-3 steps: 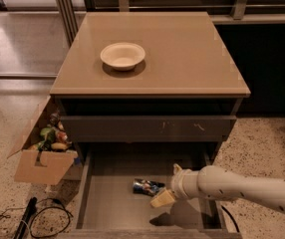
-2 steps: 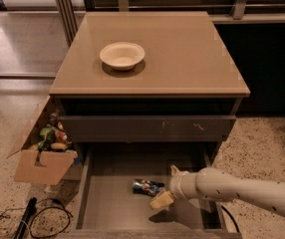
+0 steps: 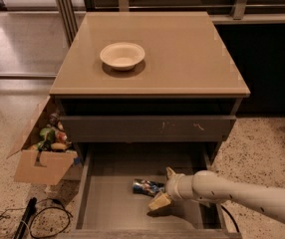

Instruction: Pick redbull can from middle drawer and place on counter

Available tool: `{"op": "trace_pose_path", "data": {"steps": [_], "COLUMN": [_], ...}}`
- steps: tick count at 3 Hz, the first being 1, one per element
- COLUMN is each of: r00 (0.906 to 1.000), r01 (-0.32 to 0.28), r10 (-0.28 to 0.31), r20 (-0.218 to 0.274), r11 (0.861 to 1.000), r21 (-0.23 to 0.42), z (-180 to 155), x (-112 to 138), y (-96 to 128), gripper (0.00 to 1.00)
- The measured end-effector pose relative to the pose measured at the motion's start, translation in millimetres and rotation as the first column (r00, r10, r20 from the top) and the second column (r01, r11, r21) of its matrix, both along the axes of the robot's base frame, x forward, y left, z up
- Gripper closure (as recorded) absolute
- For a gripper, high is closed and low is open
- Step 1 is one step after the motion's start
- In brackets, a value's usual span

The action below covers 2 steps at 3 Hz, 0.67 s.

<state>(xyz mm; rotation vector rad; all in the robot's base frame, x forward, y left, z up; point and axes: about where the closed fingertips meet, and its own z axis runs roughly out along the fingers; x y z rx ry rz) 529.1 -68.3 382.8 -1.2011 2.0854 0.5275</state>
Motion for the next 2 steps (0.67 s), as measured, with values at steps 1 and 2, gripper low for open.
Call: {"op": "trace_pose_path", "data": {"steps": [1,2], "r00": [0.9999,0.9999], "r01": [-0.007,-0.007], "r10": [0.007,0.007], "r20": [-0.014,-0.014], "r11": [1.0,1.0], "r21": [0.0,0.0], "z": [-16.7,-16.7], "x": [3.9,3.9], "y": [7.2,7.2], "gripper": [0.03,0.24]}}
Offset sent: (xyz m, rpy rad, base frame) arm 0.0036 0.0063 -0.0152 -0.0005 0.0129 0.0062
